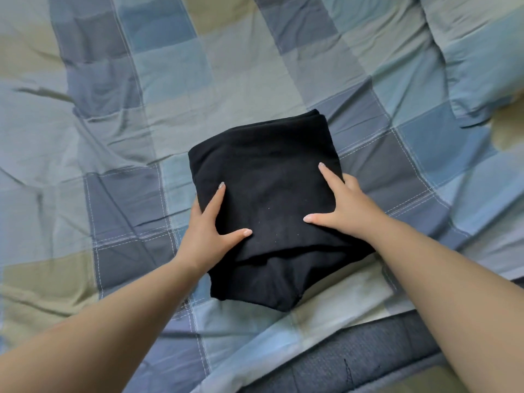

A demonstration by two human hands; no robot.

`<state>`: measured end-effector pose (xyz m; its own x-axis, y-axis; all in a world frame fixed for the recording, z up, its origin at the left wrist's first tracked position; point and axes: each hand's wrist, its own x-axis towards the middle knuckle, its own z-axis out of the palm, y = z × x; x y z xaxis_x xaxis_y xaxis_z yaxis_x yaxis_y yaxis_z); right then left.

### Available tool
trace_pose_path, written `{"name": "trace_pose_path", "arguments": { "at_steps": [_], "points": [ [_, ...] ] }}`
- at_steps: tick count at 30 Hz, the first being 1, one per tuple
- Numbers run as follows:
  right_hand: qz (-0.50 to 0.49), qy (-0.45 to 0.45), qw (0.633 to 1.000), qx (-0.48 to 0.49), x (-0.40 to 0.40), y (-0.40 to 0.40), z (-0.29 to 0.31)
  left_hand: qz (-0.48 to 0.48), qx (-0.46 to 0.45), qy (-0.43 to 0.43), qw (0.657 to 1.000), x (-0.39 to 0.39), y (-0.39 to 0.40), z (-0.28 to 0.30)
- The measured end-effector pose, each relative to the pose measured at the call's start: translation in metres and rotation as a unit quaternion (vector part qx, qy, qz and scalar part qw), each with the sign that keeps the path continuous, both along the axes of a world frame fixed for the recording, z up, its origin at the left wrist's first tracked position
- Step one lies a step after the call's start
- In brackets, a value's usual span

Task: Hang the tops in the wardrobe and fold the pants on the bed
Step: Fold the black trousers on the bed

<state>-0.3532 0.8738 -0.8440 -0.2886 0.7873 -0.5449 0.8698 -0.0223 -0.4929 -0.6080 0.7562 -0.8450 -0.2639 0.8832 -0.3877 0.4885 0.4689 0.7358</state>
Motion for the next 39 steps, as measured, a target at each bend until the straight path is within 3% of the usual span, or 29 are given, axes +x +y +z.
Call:
{"name": "trace_pose_path", "arguments": {
  "at_steps": [7, 15, 20, 26, 34, 39],
  "points": [
    [-0.049, 0.024, 0.998, -0.010, -0.004, -0.052, 0.012, -0.044, 0.019, 0.038, 0.998, 0.002, -0.020, 0.027],
    [-0.102, 0.016, 0.994, 0.027, 0.013, -0.157, 0.078, -0.148, 0.043, 0.025, 0.988, 0.002, -0.078, 0.078],
    [-0.144, -0.003, 0.988, 0.057, 0.010, -0.217, 0.151, -0.183, 0.064, 0.001, 0.981, -0.006, -0.114, 0.140],
    [-0.224, -0.007, 0.970, 0.094, 0.004, -0.316, 0.283, -0.261, 0.080, -0.030, 0.962, -0.013, -0.170, 0.256],
    [-0.381, -0.024, 0.912, 0.151, 0.009, -0.455, 0.446, -0.412, 0.143, -0.060, 0.898, 0.009, -0.222, 0.413],
    [-0.437, -0.033, 0.876, 0.200, 0.001, -0.542, 0.503, -0.468, 0.166, -0.078, 0.864, 0.022, -0.269, 0.465]
  ]
}}
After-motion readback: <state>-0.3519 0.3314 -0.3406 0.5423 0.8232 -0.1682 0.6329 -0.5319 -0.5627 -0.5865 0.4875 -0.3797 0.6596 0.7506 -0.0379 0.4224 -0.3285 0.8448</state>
